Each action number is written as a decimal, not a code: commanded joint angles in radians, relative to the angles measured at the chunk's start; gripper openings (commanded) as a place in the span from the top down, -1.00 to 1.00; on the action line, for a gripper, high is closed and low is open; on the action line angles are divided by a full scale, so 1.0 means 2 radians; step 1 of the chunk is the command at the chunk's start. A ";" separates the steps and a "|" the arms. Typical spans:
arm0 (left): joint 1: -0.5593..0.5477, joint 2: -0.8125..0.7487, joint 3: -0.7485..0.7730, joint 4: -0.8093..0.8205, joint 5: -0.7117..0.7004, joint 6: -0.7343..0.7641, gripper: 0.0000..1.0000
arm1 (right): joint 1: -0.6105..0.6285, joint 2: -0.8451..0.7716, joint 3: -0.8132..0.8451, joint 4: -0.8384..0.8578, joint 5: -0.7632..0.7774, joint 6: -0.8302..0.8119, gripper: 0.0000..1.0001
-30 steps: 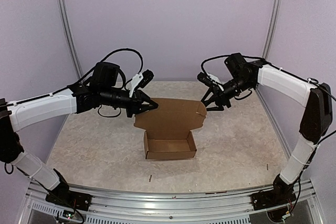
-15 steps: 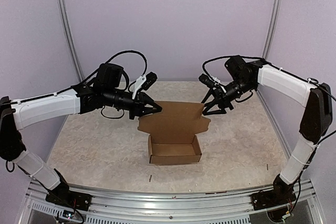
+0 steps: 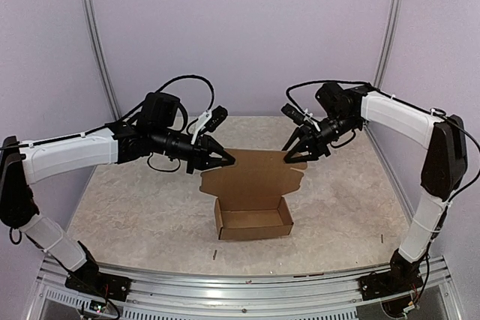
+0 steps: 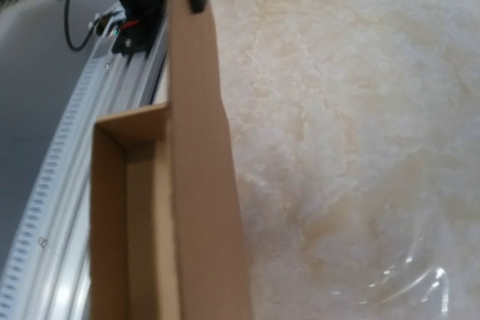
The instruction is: Fold the paper box
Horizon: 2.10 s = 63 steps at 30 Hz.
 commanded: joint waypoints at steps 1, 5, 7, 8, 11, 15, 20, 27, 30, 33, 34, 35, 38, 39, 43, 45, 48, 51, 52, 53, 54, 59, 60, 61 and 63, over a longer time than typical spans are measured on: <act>0.009 0.005 0.006 -0.006 0.032 -0.002 1.00 | 0.000 0.002 0.033 -0.054 -0.016 -0.038 0.23; 0.010 0.009 0.010 -0.027 0.031 0.007 1.00 | -0.040 -0.015 0.069 -0.067 -0.031 -0.042 0.12; 0.011 0.005 0.008 -0.028 0.029 0.009 1.00 | -0.067 -0.022 0.074 -0.057 -0.032 -0.030 0.10; 0.011 0.003 0.008 -0.029 0.028 0.010 1.00 | -0.078 -0.025 0.069 -0.045 -0.024 -0.018 0.10; 0.012 -0.002 0.007 -0.028 0.025 0.012 1.00 | -0.091 -0.032 0.038 -0.002 0.044 0.012 0.12; 0.014 -0.009 0.003 -0.017 0.019 0.011 1.00 | -0.087 -0.048 -0.012 0.036 0.099 0.019 0.13; 0.015 -0.014 -0.001 -0.004 0.007 0.007 1.00 | -0.053 -0.064 -0.041 0.042 0.134 0.007 0.12; 0.016 -0.013 0.002 -0.003 -0.003 0.002 1.00 | -0.017 -0.075 -0.040 0.022 0.117 -0.020 0.06; 0.015 -0.011 0.002 -0.003 0.000 0.001 1.00 | -0.012 -0.075 -0.039 0.018 0.102 -0.022 0.05; 0.015 -0.012 0.002 -0.001 0.001 0.000 1.00 | -0.010 -0.069 -0.033 0.010 0.088 -0.027 0.03; 0.015 -0.012 0.002 -0.001 0.002 -0.001 1.00 | -0.009 -0.068 -0.032 0.006 0.085 -0.028 0.03; 0.015 -0.013 0.002 -0.001 0.003 -0.001 1.00 | -0.008 -0.065 -0.030 0.003 0.081 -0.030 0.02; 0.013 -0.013 0.002 0.002 0.005 -0.004 1.00 | -0.006 -0.061 -0.027 -0.009 0.069 -0.037 0.00; 0.012 -0.013 0.002 0.003 0.006 -0.005 1.00 | -0.004 -0.060 -0.027 -0.015 0.067 -0.040 -0.01; 0.012 -0.015 0.000 0.006 0.003 -0.006 1.00 | 0.002 -0.059 -0.028 -0.040 0.064 -0.062 -0.03; 0.012 -0.016 -0.001 0.010 0.006 -0.008 1.00 | 0.003 -0.059 -0.028 -0.049 0.057 -0.069 -0.04; 0.010 -0.013 0.000 0.015 0.016 -0.010 1.00 | 0.007 -0.059 -0.031 -0.048 0.042 -0.067 -0.03; 0.006 -0.010 0.004 0.013 0.025 -0.009 1.00 | 0.010 -0.060 -0.033 -0.024 0.043 -0.046 0.01; 0.006 -0.009 0.005 0.012 0.026 -0.008 1.00 | 0.011 -0.059 -0.032 -0.017 0.044 -0.039 0.03; 0.005 -0.009 0.004 0.011 0.026 -0.007 1.00 | 0.011 -0.059 -0.031 -0.011 0.045 -0.033 0.05; 0.005 -0.009 0.003 0.010 0.027 -0.007 1.00 | 0.011 -0.057 -0.030 -0.007 0.047 -0.029 0.07; 0.008 -0.016 0.000 -0.003 0.023 -0.004 1.00 | 0.009 -0.048 -0.004 -0.039 0.050 -0.045 0.06; 0.008 -0.017 0.000 -0.008 0.023 -0.002 1.00 | 0.005 -0.050 0.003 -0.043 0.051 -0.046 0.06; 0.008 -0.018 0.000 -0.013 0.023 0.000 1.00 | -0.002 -0.053 0.009 -0.041 0.050 -0.042 0.05; 0.008 -0.020 0.000 -0.019 0.023 0.003 1.00 | -0.022 -0.059 0.016 -0.032 0.041 -0.031 0.06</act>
